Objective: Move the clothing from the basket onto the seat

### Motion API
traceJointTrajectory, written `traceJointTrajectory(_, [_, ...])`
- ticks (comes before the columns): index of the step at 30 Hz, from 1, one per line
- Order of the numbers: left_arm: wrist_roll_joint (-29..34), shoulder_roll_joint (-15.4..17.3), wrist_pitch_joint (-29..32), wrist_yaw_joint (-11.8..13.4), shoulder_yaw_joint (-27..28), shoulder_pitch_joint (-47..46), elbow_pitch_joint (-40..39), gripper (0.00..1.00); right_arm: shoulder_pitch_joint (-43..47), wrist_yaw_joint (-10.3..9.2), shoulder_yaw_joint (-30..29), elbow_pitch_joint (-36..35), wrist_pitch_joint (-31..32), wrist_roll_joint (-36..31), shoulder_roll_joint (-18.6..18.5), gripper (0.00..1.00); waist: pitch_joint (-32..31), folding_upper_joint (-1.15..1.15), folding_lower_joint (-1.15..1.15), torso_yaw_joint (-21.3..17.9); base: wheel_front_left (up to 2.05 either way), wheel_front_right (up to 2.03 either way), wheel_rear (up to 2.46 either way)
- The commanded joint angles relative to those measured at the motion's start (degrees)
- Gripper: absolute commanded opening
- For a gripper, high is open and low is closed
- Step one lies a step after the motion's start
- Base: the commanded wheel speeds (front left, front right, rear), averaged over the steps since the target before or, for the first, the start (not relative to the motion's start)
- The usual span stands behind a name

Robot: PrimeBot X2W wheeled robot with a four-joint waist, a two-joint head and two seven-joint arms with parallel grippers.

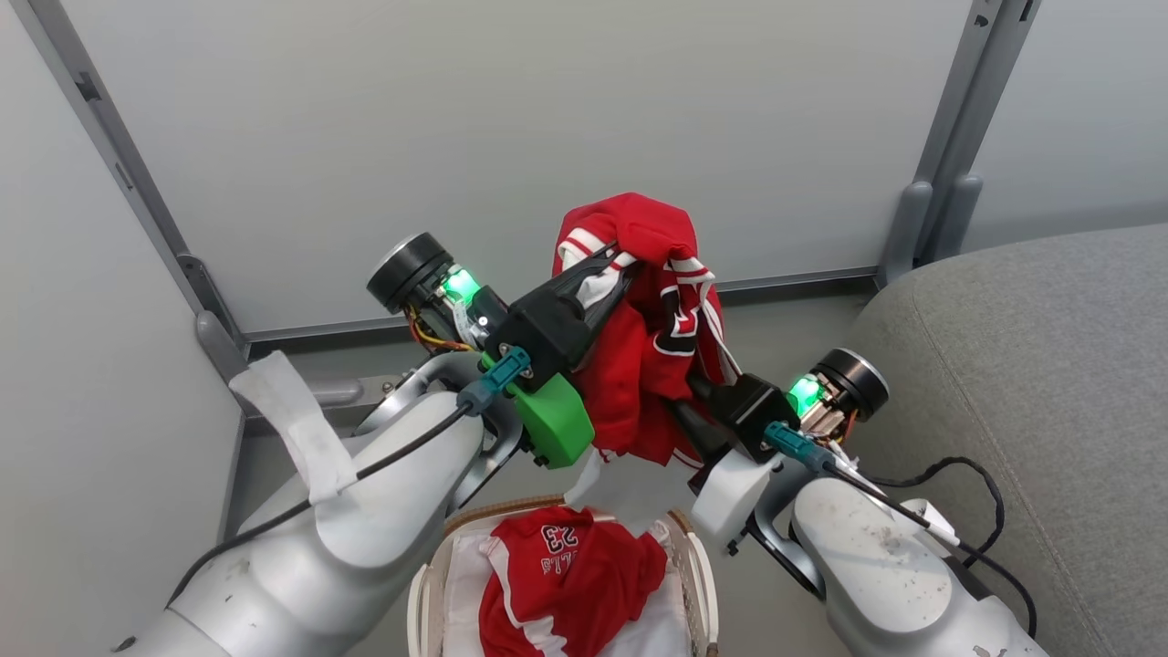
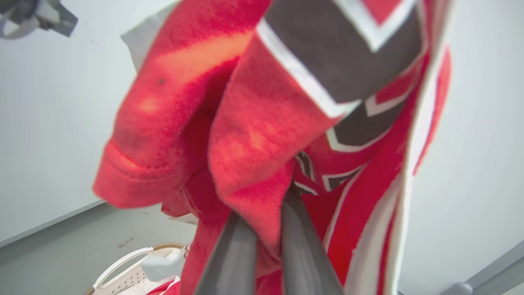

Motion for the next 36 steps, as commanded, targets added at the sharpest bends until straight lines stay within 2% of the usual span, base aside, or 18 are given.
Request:
traceJointTrajectory(1, [-1.1,0.1,-0.4,0.8,0.7,1.7,0.3,0.0,0.9,-0.06,-0.7,-0.6,-0.3,0.2,-0.2,0.0,0.1,0.0,0.0,-0.2,0.0,0.0,0.0])
traceJointTrajectory(3, [-2.1,-0.2,-0.6,1.6,1.7,3.3,0.4,0.0,1.4,-0.06,-1.9,-1.3,-0.3,0.0,-0.2,0.0,0.1,0.0,0.0,-0.4,0.0,0.0,0.0])
traceJointTrajectory(4, [-2.4,-0.4,-0.7,1.9,2.0,4.0,0.4,0.11,1.6,-0.06,-2.4,-1.6,-0.3,-0.1,-0.2,0.0,0.2,0.0,0.0,-0.5,0.0,0.0,0.0])
traceJointTrajectory(6, [-3.5,-0.9,-0.9,2.6,3.0,6.0,0.4,0.55,2.1,-0.06,-3.6,-2.1,-0.3,-0.4,-0.2,0.0,0.3,0.0,0.0,-0.6,0.0,0.0,0.0])
traceJointTrajectory(7, [-4.1,-1.3,-1.0,3.2,3.7,7.0,0.3,0.99,2.2,-0.06,-4.2,-2.4,-0.3,-0.6,-0.2,0.0,0.4,0.0,0.0,-0.7,0.0,0.0,0.0])
traceJointTrajectory(14, [-4.2,-2.8,-0.9,4.6,9.4,16.8,-2.6,1.0,3.7,-0.06,-9.2,-4.8,-0.3,-2.5,-0.2,0.0,0.8,0.0,0.0,-1.2,0.0,0.0,0.0])
traceJointTrajectory(26, [-2.4,-4.9,-0.9,2.4,14.5,27.3,-1.7,1.0,7.0,-0.06,-13.4,-7.3,-0.3,-3.7,-0.2,0.0,1.4,0.0,0.0,-1.8,0.0,0.0,0.0])
traceJointTrajectory(36, [0.0,-6.7,-0.9,1.0,18.1,30.6,-1.9,1.0,8.0,-0.06,-16.2,-7.5,-0.3,-4.9,-0.2,0.0,2.1,0.0,0.0,-3.6,0.0,0.0,0.0])
